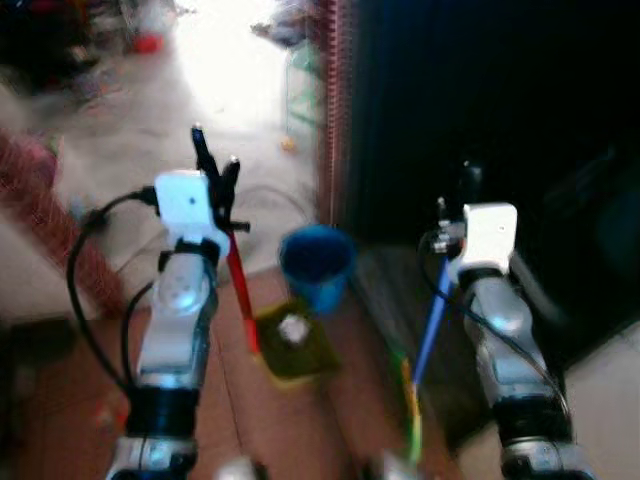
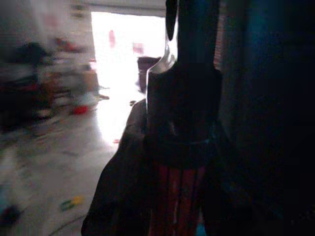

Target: Sweep floor

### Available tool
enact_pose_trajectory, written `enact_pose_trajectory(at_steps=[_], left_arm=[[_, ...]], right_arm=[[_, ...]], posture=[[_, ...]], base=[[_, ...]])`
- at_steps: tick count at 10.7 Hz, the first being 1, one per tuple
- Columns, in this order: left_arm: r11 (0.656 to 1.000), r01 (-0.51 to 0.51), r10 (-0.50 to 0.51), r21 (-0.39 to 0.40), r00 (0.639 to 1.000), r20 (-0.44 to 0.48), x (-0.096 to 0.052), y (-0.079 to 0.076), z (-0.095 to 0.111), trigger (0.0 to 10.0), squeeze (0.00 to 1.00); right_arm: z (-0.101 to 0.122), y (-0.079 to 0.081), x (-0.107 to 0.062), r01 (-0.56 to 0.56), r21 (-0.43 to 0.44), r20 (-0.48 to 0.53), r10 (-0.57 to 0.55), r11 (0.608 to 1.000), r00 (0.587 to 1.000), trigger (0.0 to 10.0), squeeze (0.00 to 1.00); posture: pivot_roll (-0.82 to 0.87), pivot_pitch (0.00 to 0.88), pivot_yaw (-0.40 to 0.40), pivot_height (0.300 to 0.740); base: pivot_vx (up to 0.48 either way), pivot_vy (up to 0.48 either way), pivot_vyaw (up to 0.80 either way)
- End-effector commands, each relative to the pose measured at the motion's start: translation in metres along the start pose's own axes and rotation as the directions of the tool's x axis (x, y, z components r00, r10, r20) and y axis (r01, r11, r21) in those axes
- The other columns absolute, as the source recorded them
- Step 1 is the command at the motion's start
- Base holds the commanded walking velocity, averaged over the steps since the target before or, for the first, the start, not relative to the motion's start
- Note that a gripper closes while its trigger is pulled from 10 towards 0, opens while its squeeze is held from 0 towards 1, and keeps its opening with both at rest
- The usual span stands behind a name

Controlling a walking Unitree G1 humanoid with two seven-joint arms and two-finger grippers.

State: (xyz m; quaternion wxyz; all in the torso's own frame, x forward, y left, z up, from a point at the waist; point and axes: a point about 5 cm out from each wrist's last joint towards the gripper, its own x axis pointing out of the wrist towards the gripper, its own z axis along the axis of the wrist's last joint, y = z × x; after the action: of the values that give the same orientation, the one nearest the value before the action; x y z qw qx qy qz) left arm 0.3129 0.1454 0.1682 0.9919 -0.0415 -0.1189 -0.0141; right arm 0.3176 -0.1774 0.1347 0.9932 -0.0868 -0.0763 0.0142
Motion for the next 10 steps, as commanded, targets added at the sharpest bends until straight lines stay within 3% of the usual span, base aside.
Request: enact_pose_trajectory(at_steps=[1,5,7,10], left_arm=[[0.998,-0.033,0.034,-0.045,0.999,0.022,0.002,0.006,0.007,10.0,0.0],[0.983,-0.114,0.104,-0.146,0.992,-0.076,-0.006,0.034,-0.017,10.0,0.0],[0.971,-0.032,0.028,-0.237,0.999,-0.019,-0.002,0.03,-0.011,10.0,0.0],[0.951,0.042,-0.012,-0.308,0.995,0.099,0.005,0.032,0.01,10.0,0.0]], right_arm=[[0.005,0.004,0.001,-0.015,-0.006,0.03,0.015,1.0,0.999,10.0,0.0],[0.008,-0.004,0.005,-0.011,-0.022,0.043,0.012,1.0,0.999,10.0,0.0],[0.008,-0.002,0.006,-0.022,-0.028,0.045,0.023,0.999,0.999,10.0,0.0],[0.008,0.0,0.009,-0.053,-0.065,0.052,0.056,0.996,0.997,10.0,0.0]], posture=[[-0.07,0.0,0.028,0.74],[-0.07,0.0,0.017,0.74],[-0.07,0.0,0.001,0.74],[-0.07,0.0,-0.021,0.74]], base=[[0.0,0.0,0.0],[0.0,0.0,0.0],[0.0,0.0,0.0],[0.0,0.0,0.0]])
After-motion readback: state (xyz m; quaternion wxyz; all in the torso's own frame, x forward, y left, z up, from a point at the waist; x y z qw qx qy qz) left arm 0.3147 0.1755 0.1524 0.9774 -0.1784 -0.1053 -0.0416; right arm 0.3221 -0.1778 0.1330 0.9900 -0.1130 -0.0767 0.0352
